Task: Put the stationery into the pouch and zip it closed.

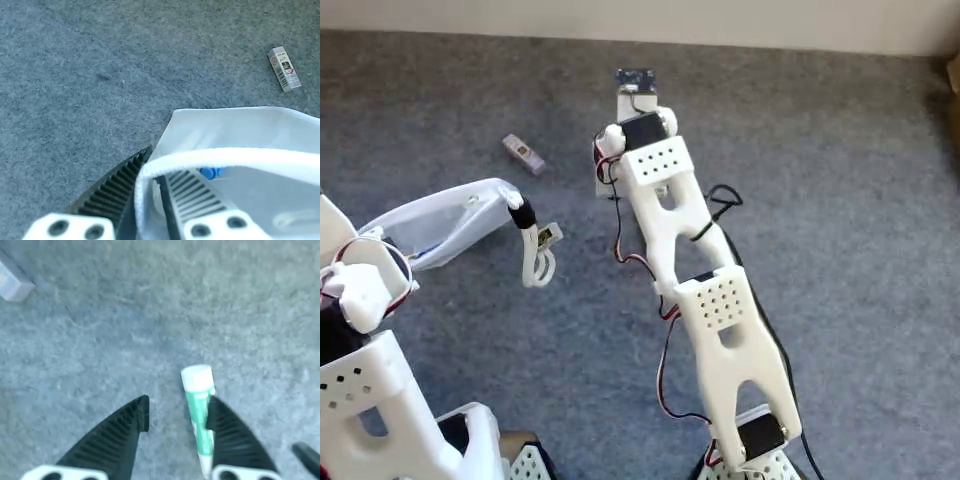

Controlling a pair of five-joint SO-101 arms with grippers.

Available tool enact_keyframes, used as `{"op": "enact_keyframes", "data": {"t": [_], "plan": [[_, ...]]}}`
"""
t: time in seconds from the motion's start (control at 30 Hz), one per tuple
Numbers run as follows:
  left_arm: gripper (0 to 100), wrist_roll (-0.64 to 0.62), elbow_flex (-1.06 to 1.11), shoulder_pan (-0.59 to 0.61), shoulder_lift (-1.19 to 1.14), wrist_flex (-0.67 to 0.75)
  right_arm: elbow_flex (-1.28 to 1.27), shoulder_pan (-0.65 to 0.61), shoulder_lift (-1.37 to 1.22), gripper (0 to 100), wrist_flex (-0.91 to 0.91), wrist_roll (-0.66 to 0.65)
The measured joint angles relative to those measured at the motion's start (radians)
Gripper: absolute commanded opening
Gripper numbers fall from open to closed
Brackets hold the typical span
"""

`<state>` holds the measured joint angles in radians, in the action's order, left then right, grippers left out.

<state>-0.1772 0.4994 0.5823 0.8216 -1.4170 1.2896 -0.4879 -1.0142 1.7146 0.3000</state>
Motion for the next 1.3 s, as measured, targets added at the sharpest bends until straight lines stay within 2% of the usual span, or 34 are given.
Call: {"op": "enact_keyframes", "data": {"t": [0.2, 0.4, 0.57, 0.63, 1.0, 1.3], "plan": [[1, 0.000, 0.003, 0.000, 0.000, 0.000, 0.005, 0.000, -0.031, 23.8, 0.021, -0.005], [1, 0.000, 0.003, 0.000, 0.000, 0.000, 0.009, 0.000, -0.170, 23.5, 0.005, -0.078], [1, 0.000, 0.003, 0.000, 0.000, 0.000, 0.021, 0.005, -0.178, 8.9, -0.003, -0.083], [1, 0.000, 0.003, 0.000, 0.000, 0.000, 0.023, 0.014, -0.178, 6.5, -0.005, -0.084], [1, 0.000, 0.006, 0.000, 0.000, 0.000, 0.028, 0.020, -0.178, 6.3, -0.002, -0.121], [1, 0.000, 0.006, 0.000, 0.000, 0.000, 0.169, 0.012, -0.181, 5.0, 0.032, -0.129]]}}
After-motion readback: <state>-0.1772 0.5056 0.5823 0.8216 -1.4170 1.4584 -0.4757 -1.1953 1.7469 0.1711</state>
